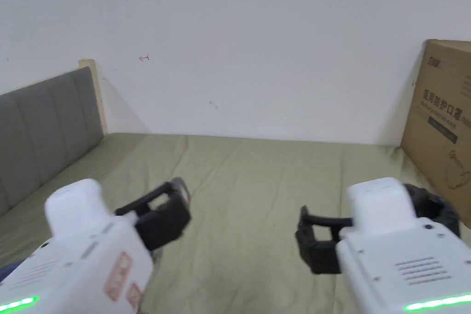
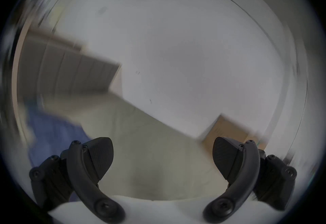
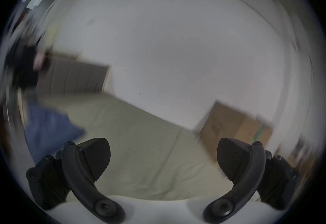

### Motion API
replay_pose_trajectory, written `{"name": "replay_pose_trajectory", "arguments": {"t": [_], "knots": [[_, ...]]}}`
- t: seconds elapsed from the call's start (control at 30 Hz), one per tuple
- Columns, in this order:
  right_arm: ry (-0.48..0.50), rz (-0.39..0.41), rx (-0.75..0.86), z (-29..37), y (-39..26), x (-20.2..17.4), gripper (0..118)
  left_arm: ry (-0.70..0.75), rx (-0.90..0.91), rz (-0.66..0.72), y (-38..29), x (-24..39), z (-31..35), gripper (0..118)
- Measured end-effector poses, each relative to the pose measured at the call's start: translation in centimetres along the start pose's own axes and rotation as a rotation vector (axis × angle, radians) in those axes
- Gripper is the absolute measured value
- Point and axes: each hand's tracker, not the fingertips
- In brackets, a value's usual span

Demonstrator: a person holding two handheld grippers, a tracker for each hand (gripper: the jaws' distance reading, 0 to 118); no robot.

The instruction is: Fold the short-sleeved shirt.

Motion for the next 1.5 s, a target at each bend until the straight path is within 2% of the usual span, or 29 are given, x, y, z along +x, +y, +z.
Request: {"name": "replay_pose_trajectory", "arguments": {"t": [0.07, 0.1, 0.13, 0.17, 0.23, 0.3, 0.47, 0.57, 0.6, 0.63, 0.67, 0.7, 0.73, 0.77, 0.8, 0.83, 0.87, 0.9, 1.0, 1.1, 1.37, 1.5], "knots": [[-0.027, -0.245, -0.062, 0.0, -0.5, 1.8, 118, 0.023, 0.001, -0.252, -0.4, 2.5, 0.3, 114], [-0.020, -0.329, -0.071, 0.1, -1.0, 2.6, 118, 0.031, 0.003, -0.329, -0.8, 3.4, 0.4, 114], [-0.016, -0.357, -0.063, 0.1, -1.6, 3.1, 118, 0.034, 0.002, -0.355, -1.1, 4.0, 0.4, 114], [-0.055, -0.353, -0.057, 0.0, -2.3, 3.4, 118, 0.035, -0.016, -0.355, -1.5, 4.1, 0.5, 114], [-0.127, -0.273, -0.069, -0.2, -3.3, 3.6, 118, -0.027, -0.023, -0.259, -1.8, 3.9, 0.6, 114], [-0.132, -0.206, -0.062, 0.0, -3.8, 3.8, 118, -0.032, -0.036, -0.210, -1.7, 3.5, 0.5, 114], [-0.130, -0.185, -0.029, 1.0, -3.2, 3.1, 118, 0.010, -0.016, -0.263, -1.4, 3.5, 0.3, 114], [-0.130, -0.106, 0.000, 1.2, -2.9, 2.3, 116, 0.018, -0.015, -0.239, -1.0, 3.2, 0.5, 111], [-0.148, -0.068, 0.012, 1.4, -3.0, 2.0, 112, 0.002, -0.013, -0.211, -0.9, 3.0, 0.7, 106], [-0.149, -0.049, 0.023, 1.9, -2.6, 1.0, 99, -0.016, -0.022, -0.194, -0.8, 2.9, 0.7, 89], [-0.147, -0.041, 0.025, 2.1, -2.5, 0.6, 77, -0.020, -0.026, -0.185, -0.6, 2.8, 0.8, 70], [-0.136, -0.047, 0.027, 2.2, -2.5, 0.4, 58, -0.027, -0.024, -0.181, -0.5, 2.8, 0.9, 57], [-0.140, -0.057, 0.020, 2.2, -2.3, 0.2, 48, -0.031, -0.023, -0.185, -0.5, 2.8, 0.8, 50], [-0.158, -0.073, 0.014, 2.0, -1.9, 0.0, 48, -0.027, -0.018, -0.195, -0.5, 2.9, 0.7, 50], [-0.155, -0.090, 0.011, 1.8, -1.9, 0.1, 28, -0.011, -0.021, -0.215, -0.4, 3.2, 0.5, 32], [-0.132, -0.101, 0.000, 1.9, -1.9, 0.2, 24, -0.003, -0.018, -0.233, -0.5, 3.4, 0.4, 15], [-0.098, -0.108, -0.007, 2.0, -1.9, 0.1, 23, -0.006, -0.004, -0.241, -0.6, 3.3, 0.6, 5], [-0.105, -0.109, 0.006, 1.9, -1.8, 0.6, 17, -0.013, 0.002, -0.231, -0.5, 3.3, 0.6, 2], [-0.109, -0.104, 0.013, 2.1, -1.9, 0.4, 2, -0.019, -0.007, -0.208, -0.4, 3.3, 0.4, 0], [-0.089, -0.124, -0.004, 2.0, -1.8, 0.8, 0, -0.018, -0.024, -0.194, -0.5, 3.2, 0.1, 0], [-0.082, -0.103, -0.023, 1.2, -1.4, 0.6, 0, -0.005, -0.036, -0.170, -0.3, 2.2, 0.0, 0], [-0.005, -0.096, -0.016, 0.7, -0.9, -1.3, 0, 0.049, -0.032, -0.170, 0.4, 0.3, 0.7, 0]]}}
